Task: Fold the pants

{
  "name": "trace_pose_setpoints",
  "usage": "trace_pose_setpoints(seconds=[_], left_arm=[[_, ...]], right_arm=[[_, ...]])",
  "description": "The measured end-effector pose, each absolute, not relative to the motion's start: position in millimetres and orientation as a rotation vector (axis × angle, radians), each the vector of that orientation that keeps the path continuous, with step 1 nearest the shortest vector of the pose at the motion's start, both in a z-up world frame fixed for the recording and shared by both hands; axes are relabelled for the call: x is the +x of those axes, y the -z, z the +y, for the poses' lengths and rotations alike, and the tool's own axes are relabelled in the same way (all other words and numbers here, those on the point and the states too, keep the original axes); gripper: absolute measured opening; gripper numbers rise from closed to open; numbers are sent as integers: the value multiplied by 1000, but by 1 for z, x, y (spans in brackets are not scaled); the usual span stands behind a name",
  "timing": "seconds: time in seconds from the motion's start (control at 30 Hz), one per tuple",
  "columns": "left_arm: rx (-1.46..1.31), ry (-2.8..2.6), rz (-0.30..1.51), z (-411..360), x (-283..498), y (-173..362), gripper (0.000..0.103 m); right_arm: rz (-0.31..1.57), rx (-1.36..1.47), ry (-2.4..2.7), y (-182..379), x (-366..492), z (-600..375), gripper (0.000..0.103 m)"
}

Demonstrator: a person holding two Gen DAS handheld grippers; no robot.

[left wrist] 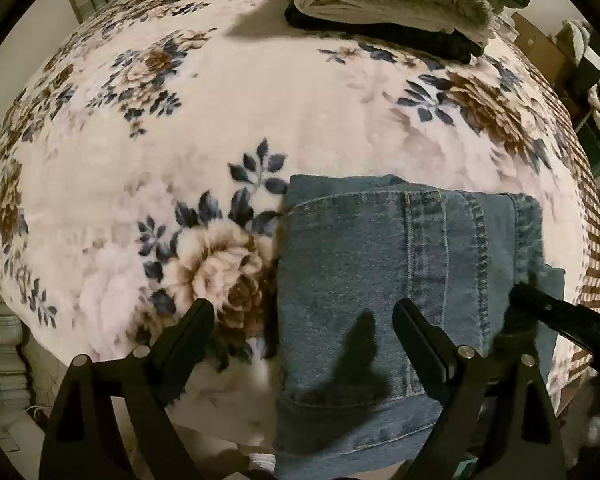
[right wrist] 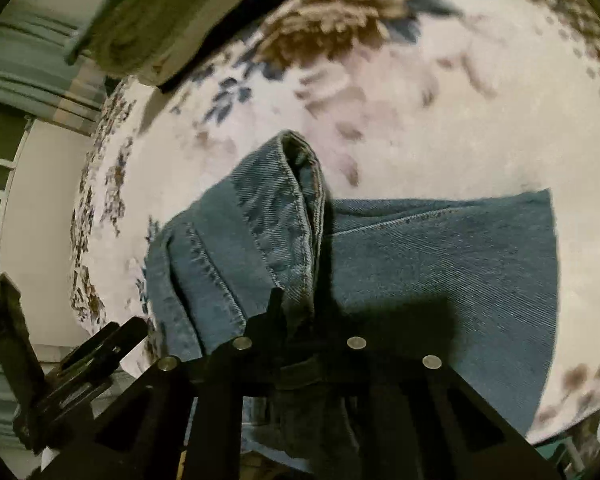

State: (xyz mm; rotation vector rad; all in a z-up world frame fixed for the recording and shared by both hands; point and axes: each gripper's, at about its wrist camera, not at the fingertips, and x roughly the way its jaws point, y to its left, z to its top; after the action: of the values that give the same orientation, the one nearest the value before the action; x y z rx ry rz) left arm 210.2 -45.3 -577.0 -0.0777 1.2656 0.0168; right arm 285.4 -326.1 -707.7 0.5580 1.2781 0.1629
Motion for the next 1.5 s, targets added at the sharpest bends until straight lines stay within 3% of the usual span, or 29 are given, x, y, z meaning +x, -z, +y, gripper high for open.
trace_pose_setpoints(seconds=[0.4,0.67,1.0,1.07,1.1,1.17,1.37,1.43,1.5], left_arm=[[-35,12,1246,-63,217,565,91],[-57,61,1251,-77,216,560,91],[-42,124,1355,-116,224,606,91],[-30,127,1373,-119,228,613,93],[-29,127,1382,-119,230,614,93],[-40,137,1396,-118,235,612,93],[-129,189,1367,-124,261,592,93],[-145,209,1372,-131,277,598,93],[-141,221,1397,-140,290,612,93]], right_arm=[[1194,634,-83,667,252,-364,14],[1123,660,120,637,198,-453,14],[1247,662,284,700,169,-530,15],[1313,592,301,712,176,-529,21],[1350,567,301,716,179,-528,30],[1388,602,294,718,183,-534,35],[1265,743,243,690,189,-558,60],[1240,821,208,694,199,-568,81],[1244,935,168,711,210,-579,90]])
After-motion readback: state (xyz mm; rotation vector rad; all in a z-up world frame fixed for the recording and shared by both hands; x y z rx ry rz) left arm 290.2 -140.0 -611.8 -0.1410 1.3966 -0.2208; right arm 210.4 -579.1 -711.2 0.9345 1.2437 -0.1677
